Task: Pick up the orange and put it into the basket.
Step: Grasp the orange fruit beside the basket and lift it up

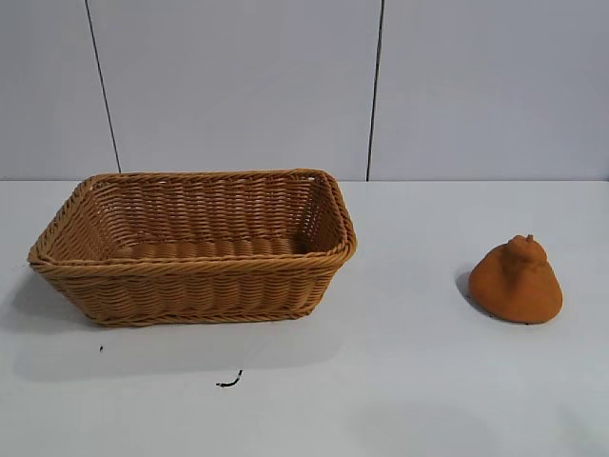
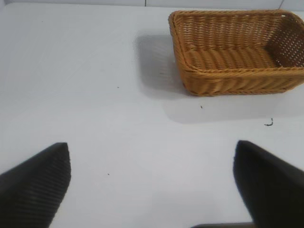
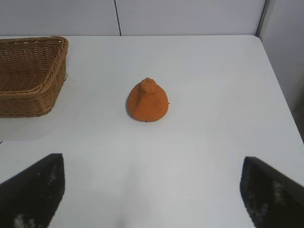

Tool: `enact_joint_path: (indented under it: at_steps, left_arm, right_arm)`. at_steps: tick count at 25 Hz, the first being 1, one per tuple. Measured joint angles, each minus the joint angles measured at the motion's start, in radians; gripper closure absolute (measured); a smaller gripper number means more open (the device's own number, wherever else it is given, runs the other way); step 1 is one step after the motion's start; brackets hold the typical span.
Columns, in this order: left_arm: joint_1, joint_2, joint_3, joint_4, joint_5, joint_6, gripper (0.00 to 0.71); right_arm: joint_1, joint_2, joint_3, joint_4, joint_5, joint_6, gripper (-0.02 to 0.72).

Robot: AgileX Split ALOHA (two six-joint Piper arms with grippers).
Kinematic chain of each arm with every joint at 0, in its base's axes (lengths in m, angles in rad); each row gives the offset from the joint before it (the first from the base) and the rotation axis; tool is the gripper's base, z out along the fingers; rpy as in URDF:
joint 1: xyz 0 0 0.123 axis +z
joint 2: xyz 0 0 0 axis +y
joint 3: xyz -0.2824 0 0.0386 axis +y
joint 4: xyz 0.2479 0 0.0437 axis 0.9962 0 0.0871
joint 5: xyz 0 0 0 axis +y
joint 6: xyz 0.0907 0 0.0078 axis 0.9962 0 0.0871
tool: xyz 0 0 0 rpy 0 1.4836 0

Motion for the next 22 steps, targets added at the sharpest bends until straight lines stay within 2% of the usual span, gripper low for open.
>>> enact_joint_path:
  at_steps: [14, 22]
  left_arm:
    - [0.000, 0.000, 0.000, 0.000, 0.000, 0.000, 0.044]
    - [0.000, 0.000, 0.000, 0.000, 0.000, 0.000, 0.044]
  right_arm:
    - [0.000, 0.913, -0.533, 0.025, 0.007, 0.014, 0.010]
    - [0.000, 1.354, -0.760, 0.046, 0.047, 0.014, 0.010]
